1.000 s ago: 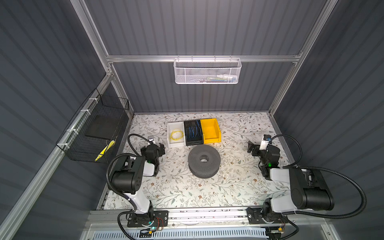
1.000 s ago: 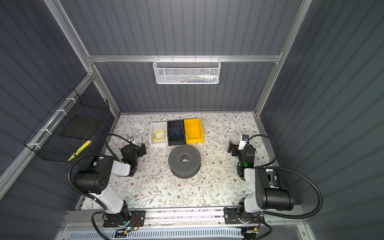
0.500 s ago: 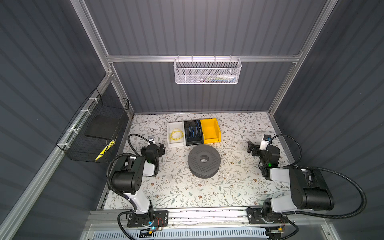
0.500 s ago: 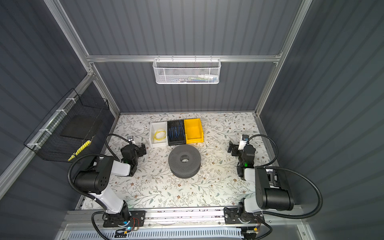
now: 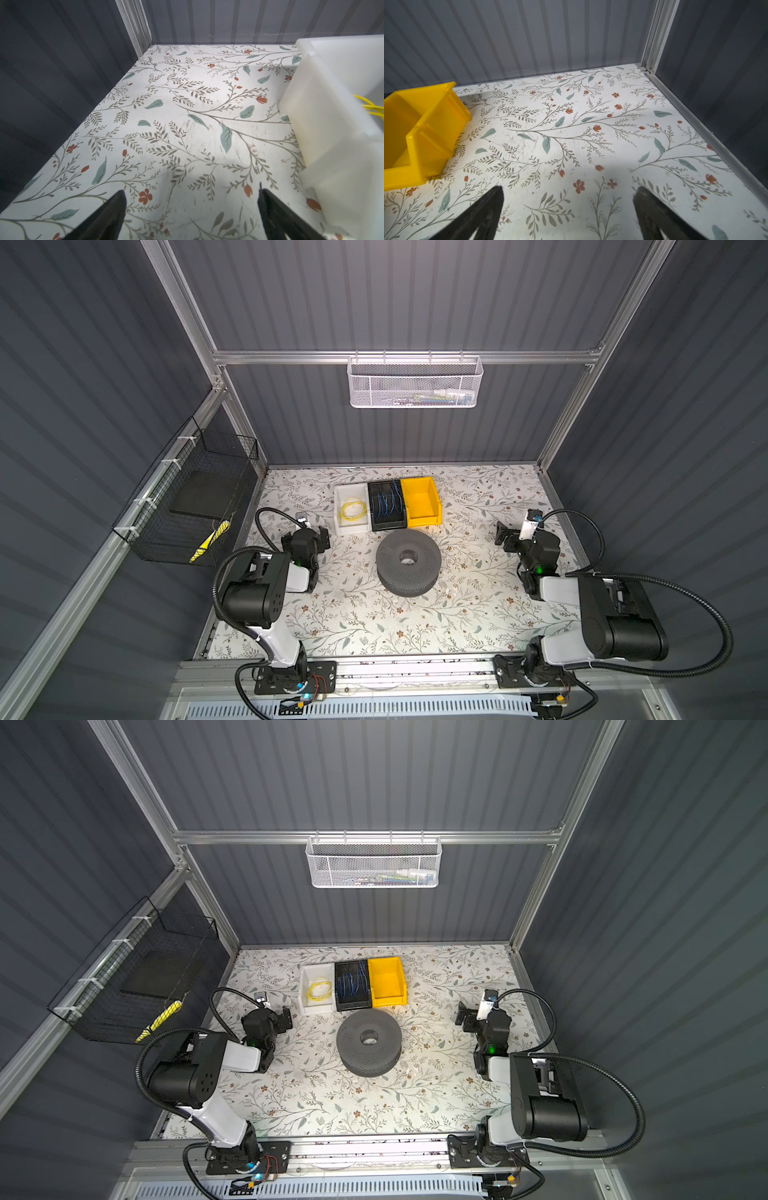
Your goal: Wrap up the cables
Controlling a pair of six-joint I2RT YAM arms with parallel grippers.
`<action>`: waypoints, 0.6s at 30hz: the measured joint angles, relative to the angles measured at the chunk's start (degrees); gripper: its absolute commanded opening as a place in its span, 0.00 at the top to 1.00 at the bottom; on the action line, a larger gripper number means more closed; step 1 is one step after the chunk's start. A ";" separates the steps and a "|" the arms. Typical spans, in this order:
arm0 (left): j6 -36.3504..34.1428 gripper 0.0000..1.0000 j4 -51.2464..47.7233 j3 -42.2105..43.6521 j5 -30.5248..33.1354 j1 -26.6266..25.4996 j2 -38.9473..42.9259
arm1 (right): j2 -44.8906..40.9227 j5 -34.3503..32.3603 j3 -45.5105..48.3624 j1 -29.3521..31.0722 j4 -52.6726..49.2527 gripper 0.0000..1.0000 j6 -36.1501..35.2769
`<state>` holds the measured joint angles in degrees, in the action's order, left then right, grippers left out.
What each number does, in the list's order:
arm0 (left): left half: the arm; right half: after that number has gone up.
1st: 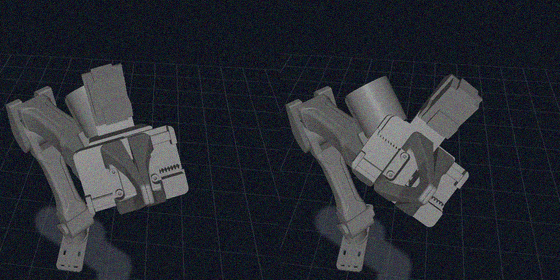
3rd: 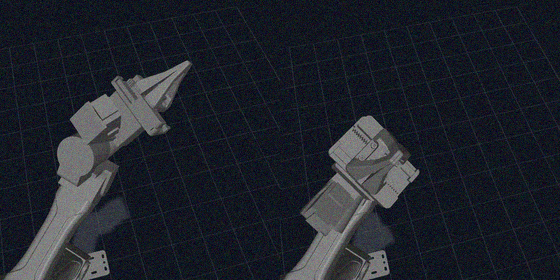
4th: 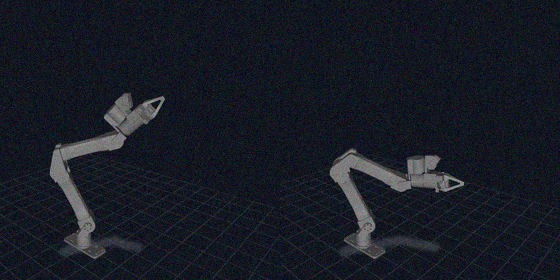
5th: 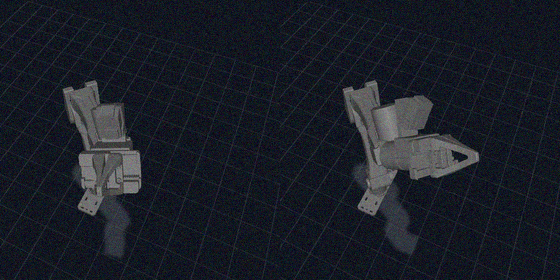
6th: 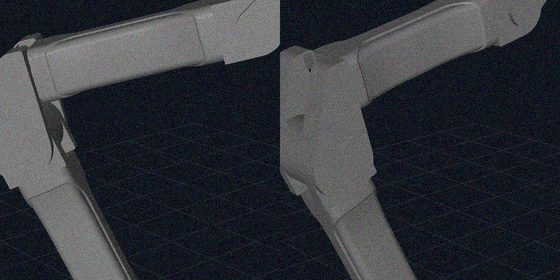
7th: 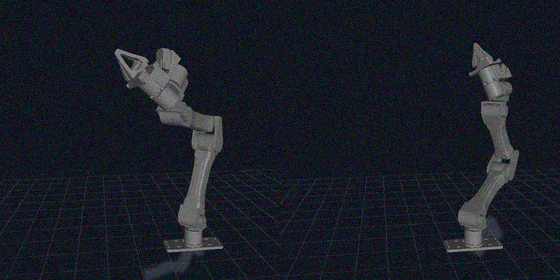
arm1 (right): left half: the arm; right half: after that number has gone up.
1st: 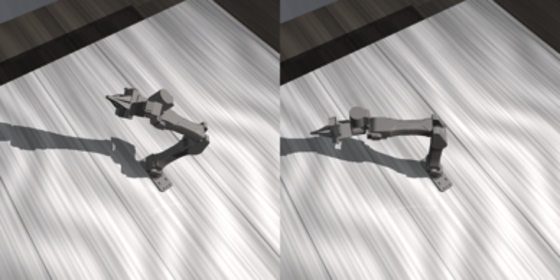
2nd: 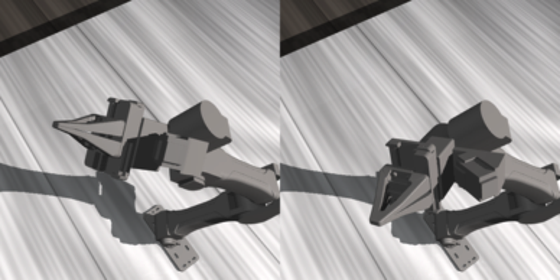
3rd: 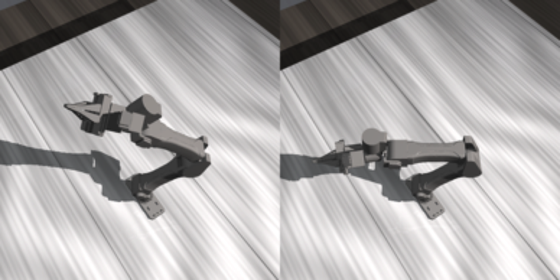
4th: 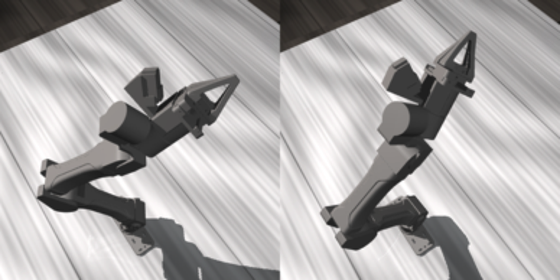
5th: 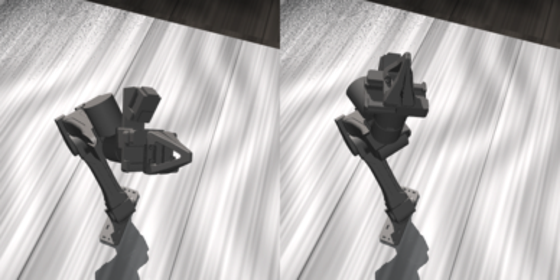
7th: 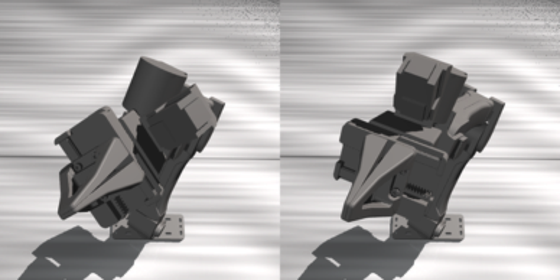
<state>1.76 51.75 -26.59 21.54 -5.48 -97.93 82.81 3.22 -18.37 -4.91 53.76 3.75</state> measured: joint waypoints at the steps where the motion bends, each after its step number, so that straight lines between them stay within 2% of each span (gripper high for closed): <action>1: 0.09 0.00 -1.29 -0.26 0.17 0.00 0.35 | -0.96 -0.55 0.33 0.00 -0.33 0.01 0.20; 4: 0.39 0.00 -7.69 -3.04 1.14 0.00 1.99 | -5.55 -2.69 0.48 0.00 -2.93 0.01 1.03; 8: 0.87 0.00 -14.80 -7.04 2.47 0.00 6.10 | -13.25 -5.81 -4.37 -0.04 -14.25 0.01 2.69; 10: 1.84 0.00 -20.55 -10.05 3.43 0.00 8.13 | -16.52 -6.12 -8.55 -0.09 -20.04 0.05 3.78; 15: 5.99 0.00 -41.81 -25.07 5.09 0.00 10.38 | -23.76 -2.43 -21.51 1.14 -36.61 0.12 8.13; 18: 9.46 0.13 -54.42 -32.96 4.15 0.00 11.45 | -25.83 -1.31 -25.70 6.80 -44.48 0.12 9.14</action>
<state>11.22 -2.68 -59.55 25.69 -5.48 -86.48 56.97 1.91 -44.07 1.89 9.28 12.88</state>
